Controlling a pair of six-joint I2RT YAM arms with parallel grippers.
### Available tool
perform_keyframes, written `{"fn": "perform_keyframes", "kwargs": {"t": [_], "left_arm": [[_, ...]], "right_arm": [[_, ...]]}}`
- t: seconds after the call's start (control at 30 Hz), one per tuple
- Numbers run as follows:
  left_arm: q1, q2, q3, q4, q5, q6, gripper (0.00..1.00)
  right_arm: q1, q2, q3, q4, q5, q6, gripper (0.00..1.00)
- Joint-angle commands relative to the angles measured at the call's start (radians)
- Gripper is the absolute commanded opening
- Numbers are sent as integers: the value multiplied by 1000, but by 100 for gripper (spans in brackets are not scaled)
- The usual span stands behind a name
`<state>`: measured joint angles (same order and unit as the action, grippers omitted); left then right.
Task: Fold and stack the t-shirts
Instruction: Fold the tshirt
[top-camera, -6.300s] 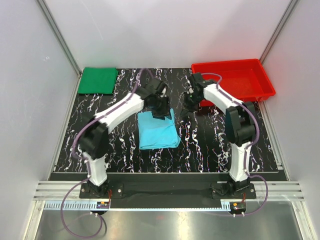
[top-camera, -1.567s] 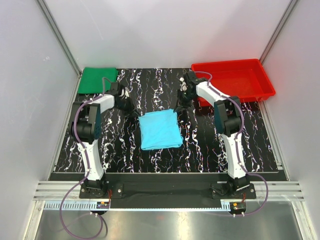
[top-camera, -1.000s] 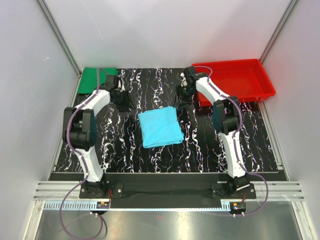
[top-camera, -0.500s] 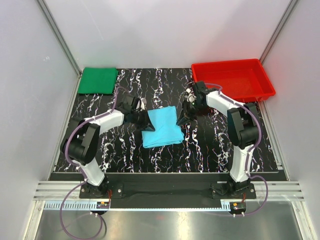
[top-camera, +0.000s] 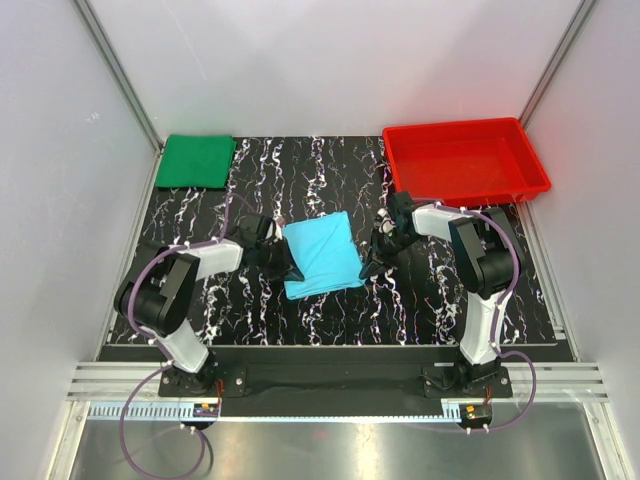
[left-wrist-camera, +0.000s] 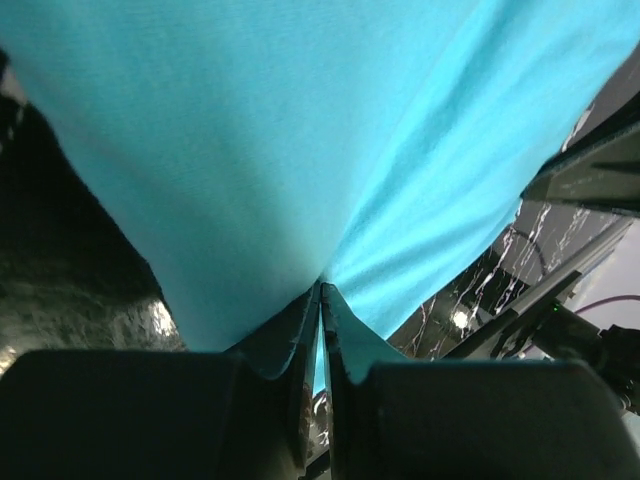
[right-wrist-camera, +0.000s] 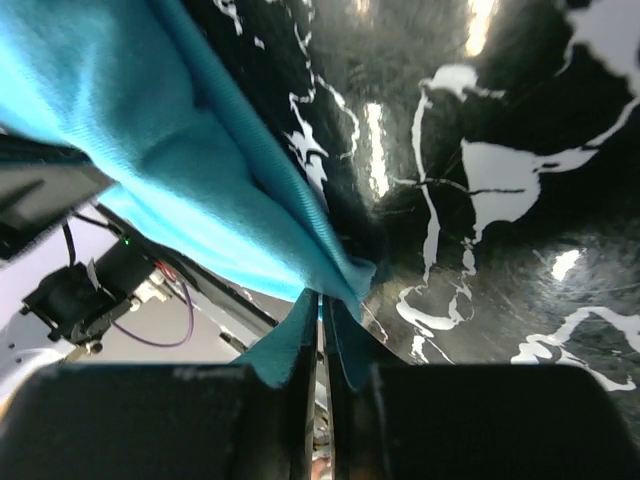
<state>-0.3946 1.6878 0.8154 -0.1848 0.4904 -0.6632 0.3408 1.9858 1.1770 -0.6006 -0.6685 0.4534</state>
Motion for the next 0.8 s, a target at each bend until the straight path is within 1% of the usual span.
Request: {"fn": "perform_keyframes", "kwargs": {"t": [0.0,0.13,0.23,0.27,0.33,0.37,0.4,0.43,0.47,0.5,0.53,0.57,0.6,0.63,0.67,0.7,0.73,0.77], "left_arm": [[-21,-56,-103,82,-26,-38,13],[-50,-108,-195,111,-61,-82,12],[-87,-151,-251,131,-75,-136,13],[-102,-167,-260,140,-78,-150,14],[-176,-171,-249,153,-81,-183,15],[-232,-154,-224,162,-70,-211,18],[-263,-140,-207,174,-62,-222,21],[-292,-122,-181,182,-52,-233,26],[-318,-85,-120,214,-33,-239,28],[-363,-68,-79,222,-6,-237,29],[-378,-56,-38,200,2,-227,31],[-395,-44,49,188,4,-192,34],[-394,-45,91,147,-1,-171,36],[-385,-65,167,78,-22,-124,40],[-374,-77,206,33,-41,-96,41],[-360,-89,241,-60,-58,-70,43],[-342,-118,296,-96,-73,-47,44],[-290,-134,316,-131,-82,-9,44]], "right_arm": [[9,-1,12,51,87,39,11],[9,44,76,35,194,25,12],[9,108,186,-14,248,-18,13],[9,148,261,-31,263,-31,13],[9,186,341,-86,320,-67,13],[9,223,428,-106,355,-79,13],[7,240,470,-140,366,-103,13],[7,255,514,-157,374,-114,13],[7,289,603,-177,382,-125,13],[6,303,648,-220,407,-133,13],[6,317,733,-241,420,-148,14],[6,340,774,-263,440,-159,14],[6,344,812,-310,449,-168,16],[6,346,869,-330,464,-185,18],[7,340,889,-349,474,-193,20],[6,329,898,-373,478,-193,24],[6,293,889,-376,474,-191,26],[7,269,874,-380,454,-183,28]]}}
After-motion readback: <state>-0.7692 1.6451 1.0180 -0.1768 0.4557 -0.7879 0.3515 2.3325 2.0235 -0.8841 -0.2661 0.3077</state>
